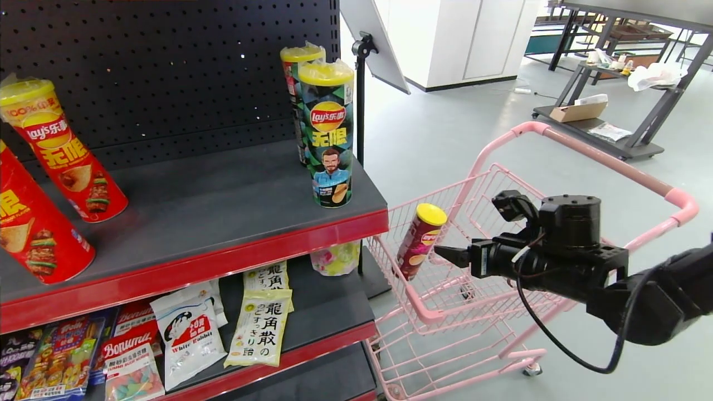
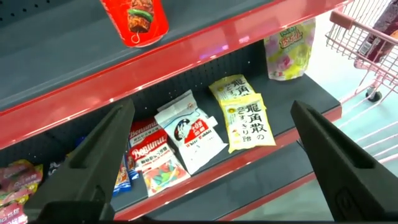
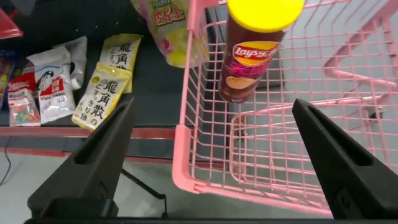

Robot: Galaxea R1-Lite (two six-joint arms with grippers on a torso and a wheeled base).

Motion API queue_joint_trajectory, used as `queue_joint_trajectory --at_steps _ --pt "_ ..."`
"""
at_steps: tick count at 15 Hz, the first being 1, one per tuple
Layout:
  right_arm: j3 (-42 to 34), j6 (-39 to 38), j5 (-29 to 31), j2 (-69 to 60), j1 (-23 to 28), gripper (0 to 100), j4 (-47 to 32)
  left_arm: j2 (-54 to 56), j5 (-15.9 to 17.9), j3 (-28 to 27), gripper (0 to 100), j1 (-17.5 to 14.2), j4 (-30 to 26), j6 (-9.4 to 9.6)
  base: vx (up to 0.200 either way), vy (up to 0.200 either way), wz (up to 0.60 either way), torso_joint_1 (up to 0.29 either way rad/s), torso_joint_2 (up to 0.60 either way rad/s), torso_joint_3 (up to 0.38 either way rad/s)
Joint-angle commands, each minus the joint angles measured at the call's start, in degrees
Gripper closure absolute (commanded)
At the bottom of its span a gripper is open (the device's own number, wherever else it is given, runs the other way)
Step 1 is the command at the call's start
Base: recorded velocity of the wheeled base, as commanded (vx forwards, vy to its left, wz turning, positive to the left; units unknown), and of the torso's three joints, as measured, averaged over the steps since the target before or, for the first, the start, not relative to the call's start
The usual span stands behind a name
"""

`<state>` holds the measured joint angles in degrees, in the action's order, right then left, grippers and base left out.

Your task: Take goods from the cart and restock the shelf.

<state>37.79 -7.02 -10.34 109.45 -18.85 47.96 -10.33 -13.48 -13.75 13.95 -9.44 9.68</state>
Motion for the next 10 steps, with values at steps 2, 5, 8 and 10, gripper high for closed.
queue_joint_trajectory --at_steps 2,5,8,10 --pt "3.3 -1.2 -0.3 6.3 -0.1 0 0.0 -0.7 -0.1 -0.3 0 0.0 0.0 0.08 0.0 0.0 0.0 0.0 0.0 0.0" --pt "5.4 -2.6 -1.1 8.9 0.1 0 0.1 -1.6 -0.2 -0.6 0 0.0 0.0 0.08 0.0 0.0 0.0 0.0 0.0 0.0" --pt "9.5 -2.6 -1.2 12.9 0.8 0 0.1 -2.4 -0.4 -1.0 0 0.0 0.1 0.08 0.0 0.0 0.0 0.0 0.0 0.0" --pt "12.7 -2.6 -1.5 16.0 0.9 0 0.2 -2.6 -0.4 -1.3 0 0.0 0.0 0.08 0.0 0.0 0.0 0.0 0.0 0.0"
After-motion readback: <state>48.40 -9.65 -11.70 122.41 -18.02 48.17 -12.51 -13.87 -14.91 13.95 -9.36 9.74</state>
